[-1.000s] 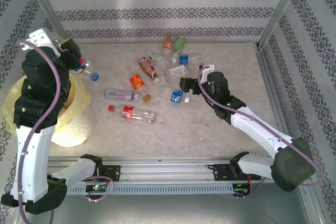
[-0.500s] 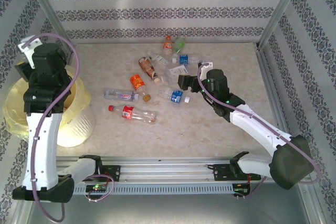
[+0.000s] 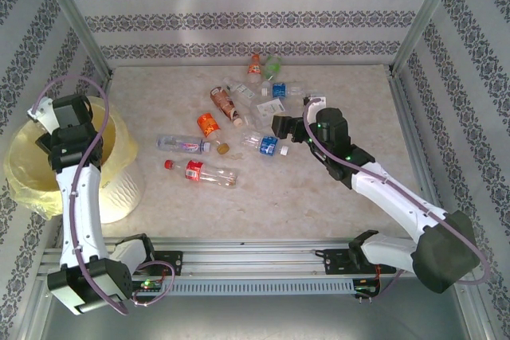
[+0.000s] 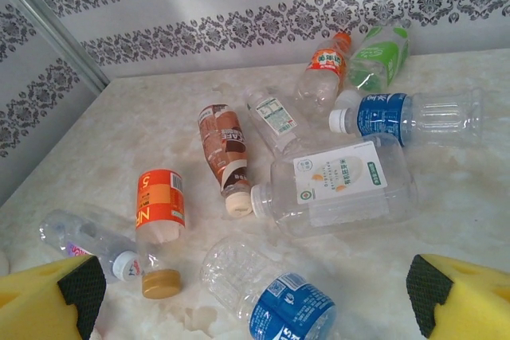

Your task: Put the plastic bottles in the bin

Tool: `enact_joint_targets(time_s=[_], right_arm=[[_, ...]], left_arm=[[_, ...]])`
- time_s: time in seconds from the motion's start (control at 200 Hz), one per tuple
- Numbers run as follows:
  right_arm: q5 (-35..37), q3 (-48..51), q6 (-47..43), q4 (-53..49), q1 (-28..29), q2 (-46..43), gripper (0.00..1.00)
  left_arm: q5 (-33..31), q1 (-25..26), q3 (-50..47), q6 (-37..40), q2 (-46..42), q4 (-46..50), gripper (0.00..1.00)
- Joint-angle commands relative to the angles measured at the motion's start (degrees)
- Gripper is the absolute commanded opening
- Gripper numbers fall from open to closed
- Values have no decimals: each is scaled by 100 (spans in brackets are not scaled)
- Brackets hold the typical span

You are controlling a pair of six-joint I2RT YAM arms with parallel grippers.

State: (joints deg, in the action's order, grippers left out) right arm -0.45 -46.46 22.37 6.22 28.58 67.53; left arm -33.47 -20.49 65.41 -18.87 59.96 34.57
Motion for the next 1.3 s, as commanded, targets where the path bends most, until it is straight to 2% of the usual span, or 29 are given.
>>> enact_joint_targets(time_s=[0.0,0.1,0.235,0.475,0.68,0.814,0.859,1.149,1.294], right_arm=[[102,101,74,54,-72,-126,98],[106,94,66,38,-72,-126,98],[121,97,67,-6,-72,-151,98],[194,180,135,2,-76,-198,98],[243,214,177,-19,-80,-230,98],[294,299,215,53,-80,-282,98],[297,336,206,84,-80,-299,98],[547,723,-44,254,-154,-278,98],[458,642,-588,-89,-200,-91,98]], left_arm=[[145,-69,-63,-463,6,-310,59],[247,-69,-86,-501,96,-296,62],[270,-69,123,-739,139,4,77],[811,-67,664,-1114,142,632,90],[1904,-47,1217,-1452,62,1027,93],[2726,59,1424,-1722,-113,964,96],[2989,155,1469,-1808,-161,898,100],[3742,1286,1620,-2051,-192,284,100],[4686,1682,1646,-2076,101,-341,100]])
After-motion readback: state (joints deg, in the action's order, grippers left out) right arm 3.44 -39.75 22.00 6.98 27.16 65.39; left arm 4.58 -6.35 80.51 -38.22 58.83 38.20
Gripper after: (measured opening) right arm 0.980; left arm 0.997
